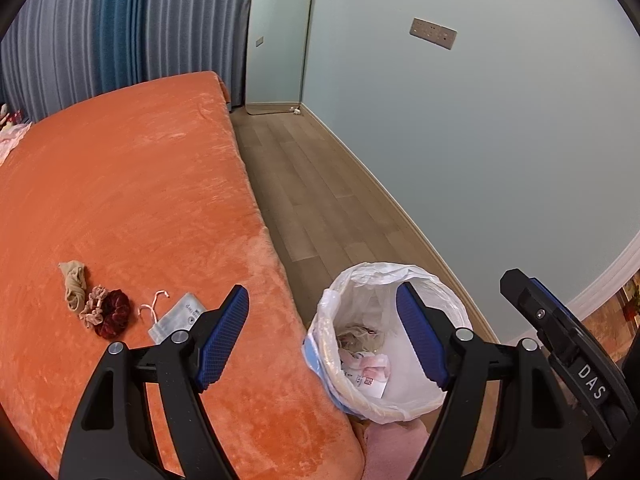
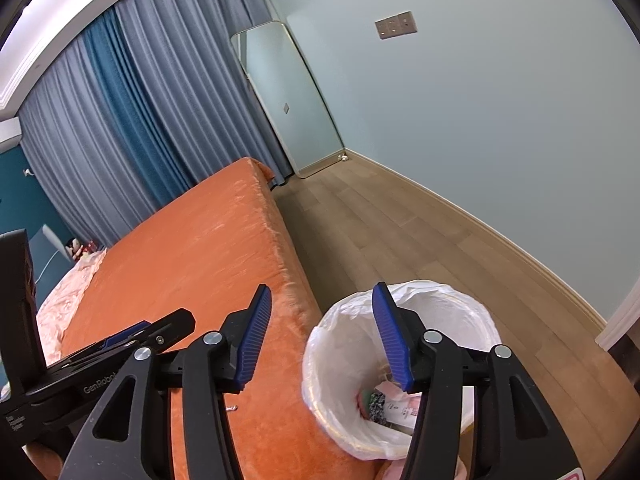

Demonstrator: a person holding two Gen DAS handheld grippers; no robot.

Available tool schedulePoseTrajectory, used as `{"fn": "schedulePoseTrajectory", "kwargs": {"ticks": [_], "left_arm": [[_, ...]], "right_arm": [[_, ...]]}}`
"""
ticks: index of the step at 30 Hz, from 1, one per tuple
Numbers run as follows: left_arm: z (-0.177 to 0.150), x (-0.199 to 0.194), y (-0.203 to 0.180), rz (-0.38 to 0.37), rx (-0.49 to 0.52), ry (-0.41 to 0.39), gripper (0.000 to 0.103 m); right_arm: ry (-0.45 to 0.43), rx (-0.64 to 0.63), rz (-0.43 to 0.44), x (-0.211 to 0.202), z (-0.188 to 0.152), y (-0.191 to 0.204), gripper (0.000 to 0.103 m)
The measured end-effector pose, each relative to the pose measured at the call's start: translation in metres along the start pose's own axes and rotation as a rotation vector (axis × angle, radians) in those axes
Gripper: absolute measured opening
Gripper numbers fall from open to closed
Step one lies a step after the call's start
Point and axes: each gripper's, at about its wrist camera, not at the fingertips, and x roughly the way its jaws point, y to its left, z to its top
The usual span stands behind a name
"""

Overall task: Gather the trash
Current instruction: 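Move both tools back over the sock and scrunchies on the bed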

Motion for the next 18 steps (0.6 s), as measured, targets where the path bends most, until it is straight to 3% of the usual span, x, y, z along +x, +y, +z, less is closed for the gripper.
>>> {"fn": "schedulePoseTrajectory", "kwargs": {"ticks": [18], "left_arm": [[-0.015, -0.017, 0.085, 0.074, -0.137, -0.005, 0.072]], "right_arm": [[0.076, -0.127, 0.082, 0.024, -0.021, 0.074, 0.053]]}}
